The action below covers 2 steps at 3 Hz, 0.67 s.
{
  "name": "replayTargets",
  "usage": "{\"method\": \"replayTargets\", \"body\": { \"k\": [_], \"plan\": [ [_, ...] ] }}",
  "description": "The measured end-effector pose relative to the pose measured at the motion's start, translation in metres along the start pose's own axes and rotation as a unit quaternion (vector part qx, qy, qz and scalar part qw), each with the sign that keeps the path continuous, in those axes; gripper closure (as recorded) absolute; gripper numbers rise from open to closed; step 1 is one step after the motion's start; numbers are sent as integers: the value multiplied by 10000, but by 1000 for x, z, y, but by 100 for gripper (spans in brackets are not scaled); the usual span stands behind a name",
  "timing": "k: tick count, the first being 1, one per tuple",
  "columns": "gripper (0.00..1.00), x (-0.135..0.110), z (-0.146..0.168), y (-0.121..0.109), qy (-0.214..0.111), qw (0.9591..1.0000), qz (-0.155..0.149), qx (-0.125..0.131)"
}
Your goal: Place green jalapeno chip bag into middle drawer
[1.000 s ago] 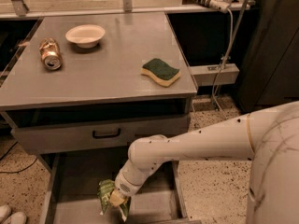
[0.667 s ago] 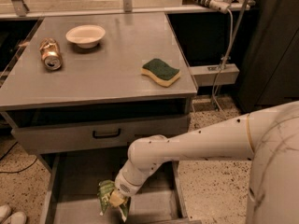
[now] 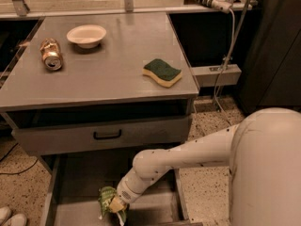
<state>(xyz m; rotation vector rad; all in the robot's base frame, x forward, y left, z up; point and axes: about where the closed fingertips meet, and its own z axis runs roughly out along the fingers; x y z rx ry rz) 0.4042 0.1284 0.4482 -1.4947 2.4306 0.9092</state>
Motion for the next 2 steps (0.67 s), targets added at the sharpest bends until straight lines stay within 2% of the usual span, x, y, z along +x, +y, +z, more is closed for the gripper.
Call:
{"method": "replayTargets", "body": {
  "k": [1, 2],
  "plan": [
    [100, -1, 32, -21, -248, 9995, 83, -154],
    [100, 0, 32, -21, -248, 9995, 87, -160]
  ]
}}
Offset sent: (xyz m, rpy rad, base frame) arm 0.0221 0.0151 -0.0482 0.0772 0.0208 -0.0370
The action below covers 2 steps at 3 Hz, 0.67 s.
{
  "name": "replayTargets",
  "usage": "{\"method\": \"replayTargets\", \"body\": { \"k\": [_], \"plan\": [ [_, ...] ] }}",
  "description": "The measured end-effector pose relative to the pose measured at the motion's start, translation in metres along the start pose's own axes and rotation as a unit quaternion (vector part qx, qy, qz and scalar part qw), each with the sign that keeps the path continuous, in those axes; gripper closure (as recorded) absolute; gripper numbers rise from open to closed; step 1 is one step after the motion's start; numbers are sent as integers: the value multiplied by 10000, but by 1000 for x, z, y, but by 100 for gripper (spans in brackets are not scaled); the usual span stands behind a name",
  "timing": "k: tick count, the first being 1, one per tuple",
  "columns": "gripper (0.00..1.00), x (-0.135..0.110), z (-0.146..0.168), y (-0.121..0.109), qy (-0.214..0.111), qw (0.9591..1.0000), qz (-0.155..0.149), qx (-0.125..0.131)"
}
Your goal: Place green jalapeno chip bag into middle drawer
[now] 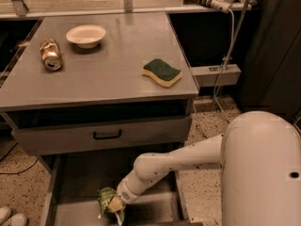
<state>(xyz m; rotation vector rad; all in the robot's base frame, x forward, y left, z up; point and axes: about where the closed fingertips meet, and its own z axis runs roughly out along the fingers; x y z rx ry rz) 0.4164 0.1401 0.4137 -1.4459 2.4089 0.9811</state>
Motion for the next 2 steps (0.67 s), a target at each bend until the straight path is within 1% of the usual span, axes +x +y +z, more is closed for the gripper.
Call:
{"method": "replayTargets", "body": {
  "k": [1, 2],
  "plan": [
    [81, 0, 0, 0, 0, 10000, 0, 0],
    [58, 0, 0, 0, 0, 10000, 0, 0]
  ]
}}
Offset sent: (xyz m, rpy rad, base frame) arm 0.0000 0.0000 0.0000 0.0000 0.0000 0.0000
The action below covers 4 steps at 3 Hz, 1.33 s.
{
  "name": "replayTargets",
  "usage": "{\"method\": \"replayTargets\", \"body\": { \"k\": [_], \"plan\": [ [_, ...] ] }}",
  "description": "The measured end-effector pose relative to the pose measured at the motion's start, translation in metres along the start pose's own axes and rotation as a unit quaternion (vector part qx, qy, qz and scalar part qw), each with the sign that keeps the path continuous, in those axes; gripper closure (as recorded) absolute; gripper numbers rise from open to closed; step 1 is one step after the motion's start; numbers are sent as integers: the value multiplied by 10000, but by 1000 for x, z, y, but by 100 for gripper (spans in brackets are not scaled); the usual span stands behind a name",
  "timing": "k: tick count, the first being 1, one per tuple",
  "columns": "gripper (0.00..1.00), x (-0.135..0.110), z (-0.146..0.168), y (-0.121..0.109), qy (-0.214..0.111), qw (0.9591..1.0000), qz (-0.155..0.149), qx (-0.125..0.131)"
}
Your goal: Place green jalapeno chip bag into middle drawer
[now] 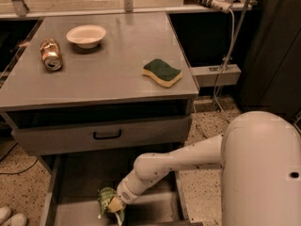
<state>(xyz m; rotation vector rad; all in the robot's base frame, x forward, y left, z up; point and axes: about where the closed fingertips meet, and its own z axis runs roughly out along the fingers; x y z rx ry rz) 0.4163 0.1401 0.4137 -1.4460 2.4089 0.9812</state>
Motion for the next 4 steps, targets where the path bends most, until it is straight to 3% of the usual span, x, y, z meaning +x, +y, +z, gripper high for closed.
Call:
{"method": "replayTargets", "body": {
  "k": [2, 3, 4],
  "plan": [
    [11, 0, 0, 0, 0, 10000, 0, 0],
    [0, 0, 0, 0, 1, 10000, 0, -1],
    [0, 0, 0, 0, 1, 10000, 0, -1]
  ]
}}
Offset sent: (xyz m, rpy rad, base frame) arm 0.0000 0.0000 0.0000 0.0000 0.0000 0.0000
